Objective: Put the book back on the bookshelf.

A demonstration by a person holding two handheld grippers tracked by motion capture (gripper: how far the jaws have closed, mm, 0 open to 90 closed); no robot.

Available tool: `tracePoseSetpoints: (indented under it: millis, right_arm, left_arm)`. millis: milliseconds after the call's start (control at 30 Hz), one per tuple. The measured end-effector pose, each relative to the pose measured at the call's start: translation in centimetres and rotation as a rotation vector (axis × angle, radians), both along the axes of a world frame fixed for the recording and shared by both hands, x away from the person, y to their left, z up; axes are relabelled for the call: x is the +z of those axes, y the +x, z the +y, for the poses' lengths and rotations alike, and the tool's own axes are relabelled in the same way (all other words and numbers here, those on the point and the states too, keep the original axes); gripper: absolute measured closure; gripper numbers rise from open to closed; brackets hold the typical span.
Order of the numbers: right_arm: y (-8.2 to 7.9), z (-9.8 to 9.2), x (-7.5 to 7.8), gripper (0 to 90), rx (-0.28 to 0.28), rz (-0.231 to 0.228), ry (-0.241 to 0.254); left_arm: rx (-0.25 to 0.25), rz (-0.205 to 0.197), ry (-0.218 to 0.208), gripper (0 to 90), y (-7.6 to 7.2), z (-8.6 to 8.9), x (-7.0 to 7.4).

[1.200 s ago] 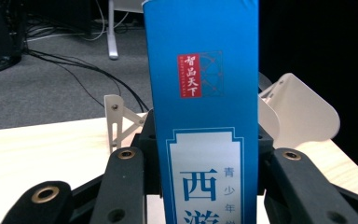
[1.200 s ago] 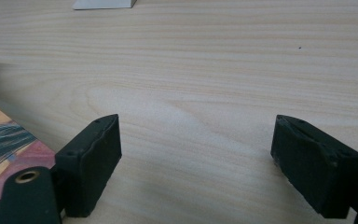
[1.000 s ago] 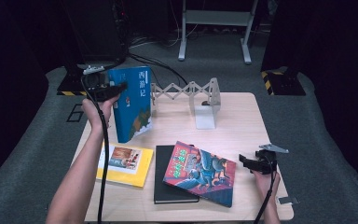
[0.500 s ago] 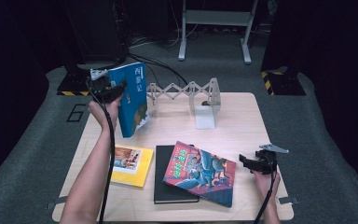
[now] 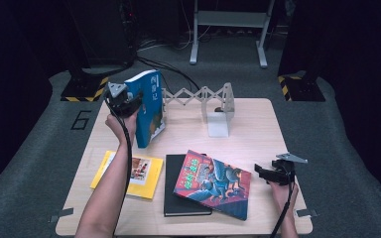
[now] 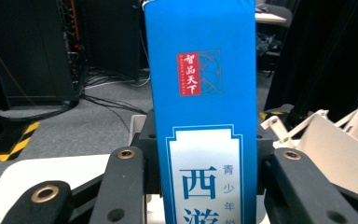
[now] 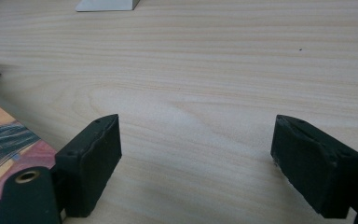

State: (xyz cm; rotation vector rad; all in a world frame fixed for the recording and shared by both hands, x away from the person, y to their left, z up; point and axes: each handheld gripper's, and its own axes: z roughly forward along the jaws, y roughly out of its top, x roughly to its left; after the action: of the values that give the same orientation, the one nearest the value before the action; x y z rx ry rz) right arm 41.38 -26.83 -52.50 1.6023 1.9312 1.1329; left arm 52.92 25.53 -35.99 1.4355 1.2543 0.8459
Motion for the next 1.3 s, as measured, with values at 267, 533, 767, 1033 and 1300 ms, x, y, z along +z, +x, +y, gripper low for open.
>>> tracePoseSetpoints:
  millis: [267, 533, 767, 1033, 1300]
  right_arm:
    - [0.0, -0.1, 0.0, 15.6, 0.004, -0.008, -0.002]
    - [0.0, 0.0, 0.0, 15.6, 0.004, -0.001, -0.003]
    - [0.0, 0.0, 0.0, 15.8, 0.009, -0.005, -0.008]
    - [0.0, 0.1, 0.0, 15.9, 0.005, -0.007, -0.011]
    - [0.0, 0.0, 0.0, 15.8, 0.01, -0.006, -0.012]
  left_arm:
    - [-0.051, 0.077, 0.003, 61.6, -0.7, 0.2, -0.9]
    - [-0.068, 0.065, 0.022, 61.7, -2.4, 0.7, -1.7]
    - [-0.1, 0.08, 0.076, 61.6, -4.4, 0.7, -1.8]
    - [-0.173, 0.12, 0.169, 60.9, -5.8, 0.0, -1.2]
    - [-0.225, 0.168, 0.228, 59.1, -5.1, 0.1, -0.4]
